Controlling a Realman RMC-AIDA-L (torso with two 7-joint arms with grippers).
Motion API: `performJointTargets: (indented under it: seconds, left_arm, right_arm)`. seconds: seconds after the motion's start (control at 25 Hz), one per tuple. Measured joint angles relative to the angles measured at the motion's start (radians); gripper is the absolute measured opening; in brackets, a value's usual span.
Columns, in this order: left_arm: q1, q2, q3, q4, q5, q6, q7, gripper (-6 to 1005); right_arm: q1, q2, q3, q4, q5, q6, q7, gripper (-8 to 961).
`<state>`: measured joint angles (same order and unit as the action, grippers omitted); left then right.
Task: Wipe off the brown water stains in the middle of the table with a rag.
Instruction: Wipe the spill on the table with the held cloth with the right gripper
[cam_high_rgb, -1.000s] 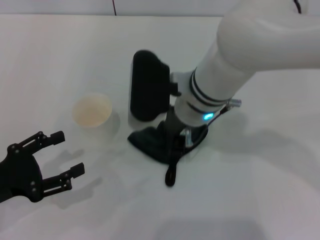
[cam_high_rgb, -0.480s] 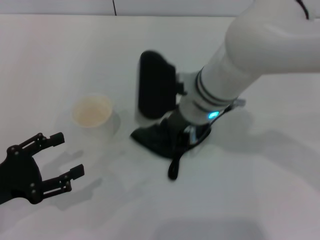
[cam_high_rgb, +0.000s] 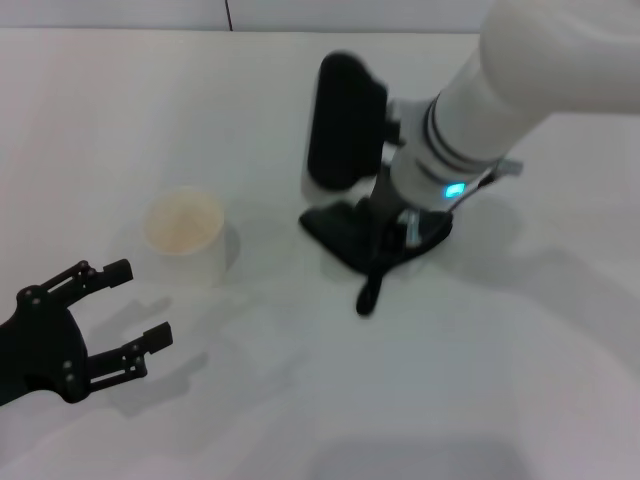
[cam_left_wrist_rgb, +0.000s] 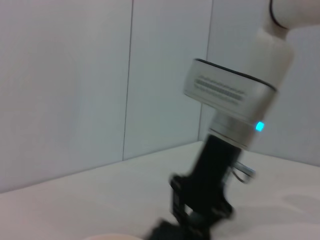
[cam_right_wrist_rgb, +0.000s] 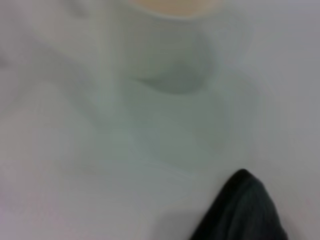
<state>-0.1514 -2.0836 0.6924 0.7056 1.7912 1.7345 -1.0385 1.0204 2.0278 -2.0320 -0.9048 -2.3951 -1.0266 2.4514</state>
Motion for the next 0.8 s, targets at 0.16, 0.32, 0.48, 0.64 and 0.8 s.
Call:
performJointTargets:
  seconds: [0.16,0.32,0.48,0.64,0.8]
  left_arm:
    - [0.001,0.000,-0.004,0.000,-0.004,0.000,0.000,875]
    - [0.004,0.002,-0.005,0.000,-0.004,-0.004,-0.002,875]
    - [0.005,0.004,-0.007,0.000,-0.004,-0.013,-0.002,875]
    - [0.003,0.003,-0.001,0.000,0.001,-0.023,-0.004,875]
    - [0.003,0.002,0.001,-0.007,0.002,-0.028,-0.006,875]
  right_arm:
    - [-0.026,0.000,-0.081,-0.114,0.069,-0.070,-0.001,102]
    - [-0.058,0.000,-0.125,-0.218,0.108,-0.116,-0.001,104]
    - [-0.063,0.000,-0.147,-0.225,0.118,-0.091,-0.001,107]
    - [-0.039,0.000,-0.146,-0.125,0.100,0.015,-0.001,110]
    - [0.019,0.000,-0.124,0.015,0.092,0.132,-0.001,113]
